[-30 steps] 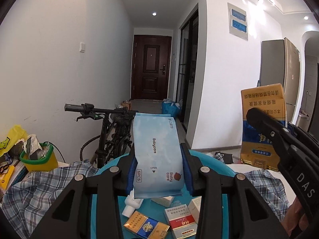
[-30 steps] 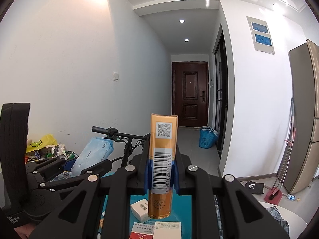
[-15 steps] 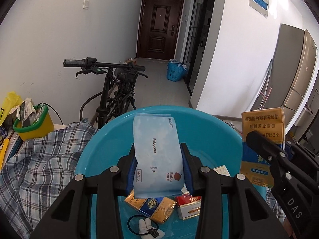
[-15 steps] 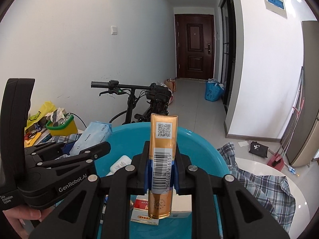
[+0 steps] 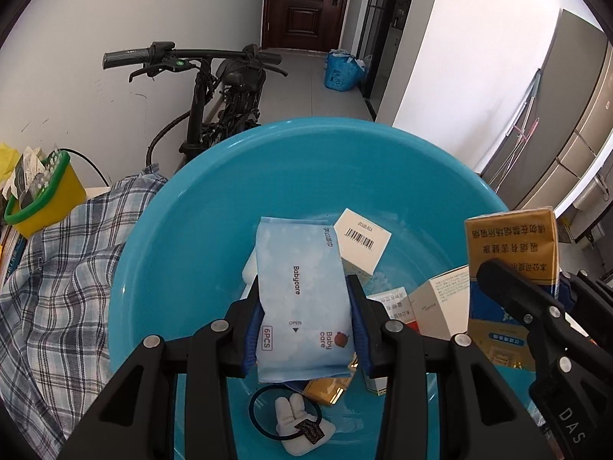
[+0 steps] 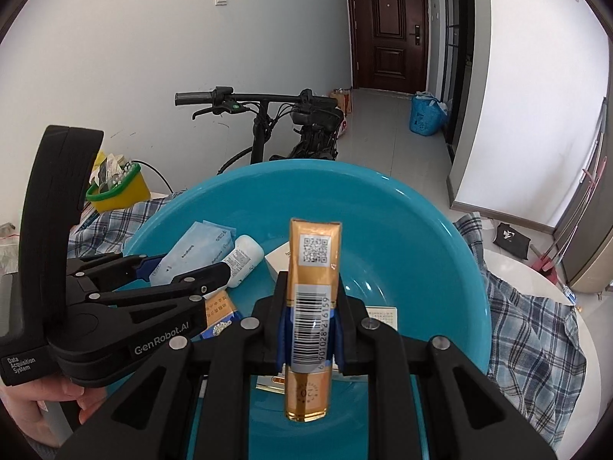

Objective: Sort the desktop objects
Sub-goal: 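Lower the wipes pack into the basin and open the left gripper while the right holds the gold pack, then lower the gold pack into the basin and open the right gripper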

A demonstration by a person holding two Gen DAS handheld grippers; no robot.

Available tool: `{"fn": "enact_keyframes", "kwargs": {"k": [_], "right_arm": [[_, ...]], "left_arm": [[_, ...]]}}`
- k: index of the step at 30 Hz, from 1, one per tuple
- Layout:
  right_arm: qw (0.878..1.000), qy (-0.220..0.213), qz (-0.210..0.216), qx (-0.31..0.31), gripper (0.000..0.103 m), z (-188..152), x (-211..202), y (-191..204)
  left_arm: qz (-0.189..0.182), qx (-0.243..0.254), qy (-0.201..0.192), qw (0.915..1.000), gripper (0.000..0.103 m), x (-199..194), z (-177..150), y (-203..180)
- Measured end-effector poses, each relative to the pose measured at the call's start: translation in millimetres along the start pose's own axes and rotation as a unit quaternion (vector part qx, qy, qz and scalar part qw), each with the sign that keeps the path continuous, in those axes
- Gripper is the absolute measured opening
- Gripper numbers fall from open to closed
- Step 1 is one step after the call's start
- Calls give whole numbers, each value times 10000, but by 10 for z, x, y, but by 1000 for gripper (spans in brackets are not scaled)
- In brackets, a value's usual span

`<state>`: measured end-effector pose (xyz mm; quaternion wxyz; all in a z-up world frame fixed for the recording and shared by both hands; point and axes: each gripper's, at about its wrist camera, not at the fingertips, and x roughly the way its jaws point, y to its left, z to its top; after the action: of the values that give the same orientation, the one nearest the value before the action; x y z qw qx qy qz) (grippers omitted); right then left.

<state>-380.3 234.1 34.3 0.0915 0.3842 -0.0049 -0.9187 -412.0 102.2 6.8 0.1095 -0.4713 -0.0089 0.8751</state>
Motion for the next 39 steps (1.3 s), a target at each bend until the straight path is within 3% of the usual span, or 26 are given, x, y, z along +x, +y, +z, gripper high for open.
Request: {"fn": "enact_keyframes", "kwargs": {"k": [16, 19, 21, 23, 37, 39], "right_arm": [[9998, -67, -171, 0, 17, 33, -38, -54], [9998, -52, -167, 9, 17, 38, -17, -54], [9998, -45, -179, 9, 17, 35, -7, -53], [9998, -40, -205, -1, 17, 34, 2, -51], [9999, 18, -158, -12, 17, 27, 50, -21], [9998, 42, -185, 2, 22, 30, 58, -34]], "left_arm": [[221, 179, 15, 9996, 42, 32, -2, -64], [233, 193, -1, 9995, 47, 19, 8, -67], [304, 192, -51, 9993, 59, 6, 23, -62], [449, 202, -160, 9987, 65, -33, 25, -63], [439, 119, -334, 9984, 69, -186, 46, -16], [436, 121, -359, 9983, 69, -199, 45, -16]]}}
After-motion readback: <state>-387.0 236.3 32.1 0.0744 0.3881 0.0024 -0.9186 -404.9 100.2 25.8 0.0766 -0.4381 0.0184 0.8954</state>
